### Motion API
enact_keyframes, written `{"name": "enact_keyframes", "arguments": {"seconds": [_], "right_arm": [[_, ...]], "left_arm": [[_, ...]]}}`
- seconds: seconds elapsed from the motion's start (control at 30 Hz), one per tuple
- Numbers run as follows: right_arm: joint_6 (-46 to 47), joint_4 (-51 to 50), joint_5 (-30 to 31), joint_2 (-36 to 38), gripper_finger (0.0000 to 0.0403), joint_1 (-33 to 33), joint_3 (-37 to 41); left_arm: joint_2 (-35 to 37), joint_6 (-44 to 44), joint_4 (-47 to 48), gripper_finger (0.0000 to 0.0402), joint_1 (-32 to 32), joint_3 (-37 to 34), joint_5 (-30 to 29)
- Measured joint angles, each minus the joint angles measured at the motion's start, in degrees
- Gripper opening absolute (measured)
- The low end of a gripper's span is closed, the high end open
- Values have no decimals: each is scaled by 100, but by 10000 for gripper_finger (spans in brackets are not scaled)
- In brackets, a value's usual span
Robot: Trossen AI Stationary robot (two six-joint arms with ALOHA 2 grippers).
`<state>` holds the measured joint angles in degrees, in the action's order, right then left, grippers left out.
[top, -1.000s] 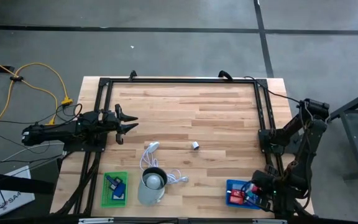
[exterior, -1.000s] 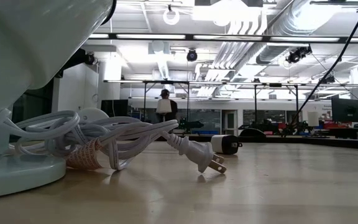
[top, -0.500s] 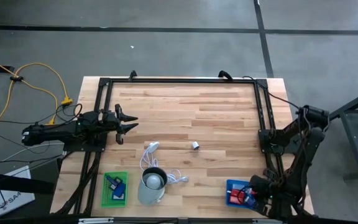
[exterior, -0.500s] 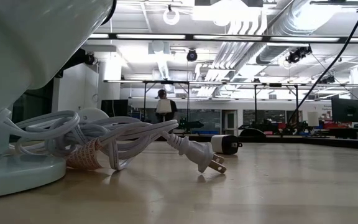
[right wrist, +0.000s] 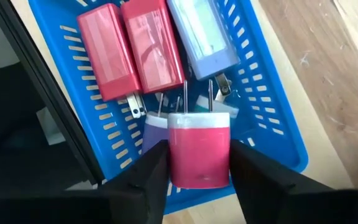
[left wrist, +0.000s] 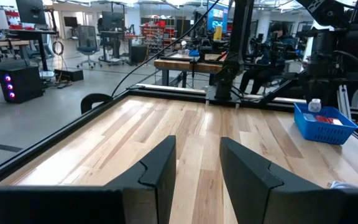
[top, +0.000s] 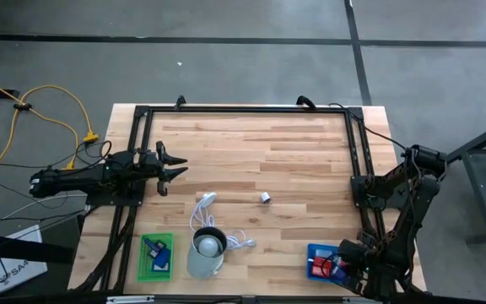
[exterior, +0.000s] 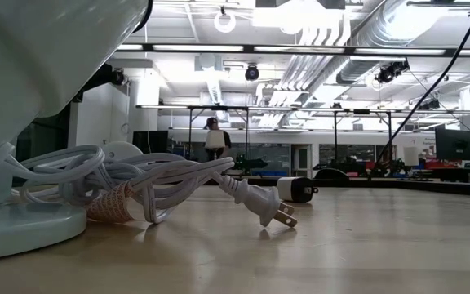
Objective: Pick & Place Office items
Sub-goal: Put the pink charger adapter into the blue basket, then put the white charger adapter into the blue basket
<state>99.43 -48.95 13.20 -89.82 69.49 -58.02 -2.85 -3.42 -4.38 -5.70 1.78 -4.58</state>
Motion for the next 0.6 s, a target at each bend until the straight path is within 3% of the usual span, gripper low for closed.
{"name": "enact_keyframes", "arguments": {"seconds": [0.2, 0.6], "right_arm": [[-1, 4, 23, 0, 167, 0, 0], [-1, 6, 34, 0, 164, 0, 0]], "left_arm": [[2, 0, 0, 120, 0, 2, 0], [0, 0, 0, 120, -2, 0, 0]]}}
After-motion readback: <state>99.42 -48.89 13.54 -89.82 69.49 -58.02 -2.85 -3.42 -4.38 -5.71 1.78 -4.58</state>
